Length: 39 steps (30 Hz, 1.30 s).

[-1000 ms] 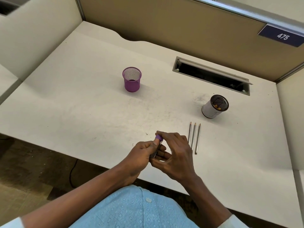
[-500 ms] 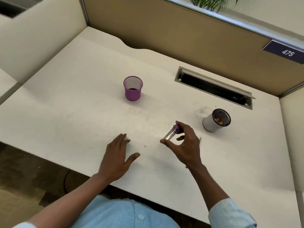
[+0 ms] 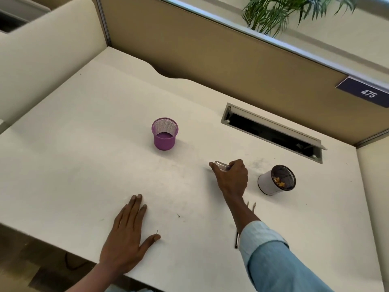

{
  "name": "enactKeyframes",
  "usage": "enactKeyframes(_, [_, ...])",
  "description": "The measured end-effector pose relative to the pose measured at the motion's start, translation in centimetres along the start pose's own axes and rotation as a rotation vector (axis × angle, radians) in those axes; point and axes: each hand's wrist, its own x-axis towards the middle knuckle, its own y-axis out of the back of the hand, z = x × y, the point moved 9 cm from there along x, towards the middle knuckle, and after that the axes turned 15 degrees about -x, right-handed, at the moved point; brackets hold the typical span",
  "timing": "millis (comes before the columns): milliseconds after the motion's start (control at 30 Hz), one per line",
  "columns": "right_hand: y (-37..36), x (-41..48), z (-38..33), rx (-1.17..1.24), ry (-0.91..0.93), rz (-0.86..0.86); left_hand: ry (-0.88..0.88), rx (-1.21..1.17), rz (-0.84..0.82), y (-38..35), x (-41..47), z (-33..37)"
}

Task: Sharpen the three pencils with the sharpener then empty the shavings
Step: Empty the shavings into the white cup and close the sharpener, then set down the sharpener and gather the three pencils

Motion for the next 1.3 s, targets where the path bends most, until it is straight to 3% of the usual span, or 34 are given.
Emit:
enactKeyframes(567, [-2.6,1.1,-2.9,-0.190,-0.059,0.056,-0.030,-0.002,0.039,0.1,0.2,-0.2])
enactKeyframes(1067, [-1.8,0.8,-3.0,-0.215,-0.063,0.072,-0.030,-0.007,0.004,-0.1,0.2,-0.2])
enactKeyframes(1300, [0.2,-2.4,-1.6,-0.034,0.043,0.146,-0.020,-0.010,0.029,0.0,0.1,-0.4])
